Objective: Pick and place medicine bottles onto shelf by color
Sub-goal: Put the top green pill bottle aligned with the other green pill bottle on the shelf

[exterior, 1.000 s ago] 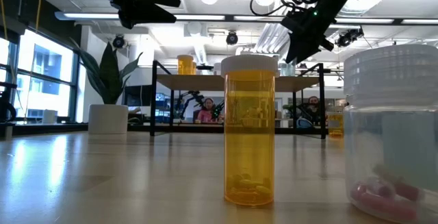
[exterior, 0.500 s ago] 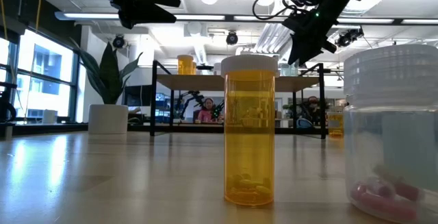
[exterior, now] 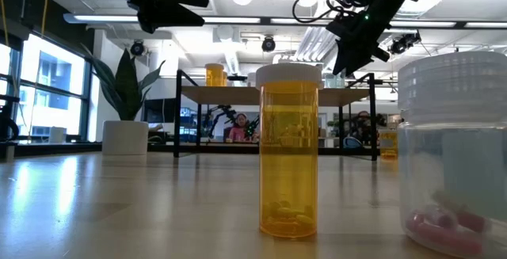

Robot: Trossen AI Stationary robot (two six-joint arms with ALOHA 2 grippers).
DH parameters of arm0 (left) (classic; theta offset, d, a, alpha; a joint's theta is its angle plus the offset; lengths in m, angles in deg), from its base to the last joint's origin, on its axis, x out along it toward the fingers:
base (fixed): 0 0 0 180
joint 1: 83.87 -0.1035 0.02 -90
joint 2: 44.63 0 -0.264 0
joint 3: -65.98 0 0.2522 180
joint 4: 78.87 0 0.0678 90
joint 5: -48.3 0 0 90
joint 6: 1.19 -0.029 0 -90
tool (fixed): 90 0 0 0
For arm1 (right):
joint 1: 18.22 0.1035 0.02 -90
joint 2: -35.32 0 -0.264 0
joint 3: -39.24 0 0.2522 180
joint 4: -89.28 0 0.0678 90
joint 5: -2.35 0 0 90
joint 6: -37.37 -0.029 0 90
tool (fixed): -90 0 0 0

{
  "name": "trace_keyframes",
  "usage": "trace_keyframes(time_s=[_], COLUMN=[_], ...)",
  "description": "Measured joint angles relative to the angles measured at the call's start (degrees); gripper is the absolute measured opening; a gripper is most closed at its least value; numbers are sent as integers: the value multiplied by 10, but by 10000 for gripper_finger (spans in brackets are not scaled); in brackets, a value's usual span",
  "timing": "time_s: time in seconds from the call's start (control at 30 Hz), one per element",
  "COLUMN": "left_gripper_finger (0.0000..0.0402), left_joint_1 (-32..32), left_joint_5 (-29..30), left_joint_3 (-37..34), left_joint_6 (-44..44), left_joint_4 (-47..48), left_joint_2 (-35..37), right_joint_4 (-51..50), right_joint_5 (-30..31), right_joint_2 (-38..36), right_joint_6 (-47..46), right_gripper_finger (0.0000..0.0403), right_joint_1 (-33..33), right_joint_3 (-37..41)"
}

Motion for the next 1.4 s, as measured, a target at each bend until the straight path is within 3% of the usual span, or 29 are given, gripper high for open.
trace_keyframes(time_s=[1.2,1.4], left_gripper_finger=[268,268], left_joint_1=[0,0], left_joint_5=[0,0], left_joint_3=[0,0], left_joint_6=[-1,-1], left_joint_4=[0,0], left_joint_2=[0,0], right_joint_4=[8,8], right_joint_5=[-1,0], right_joint_2=[1,1], right_joint_6=[29,13], right_gripper_finger=[109,153], right_joint_1=[4,5], right_joint_3=[1,2])
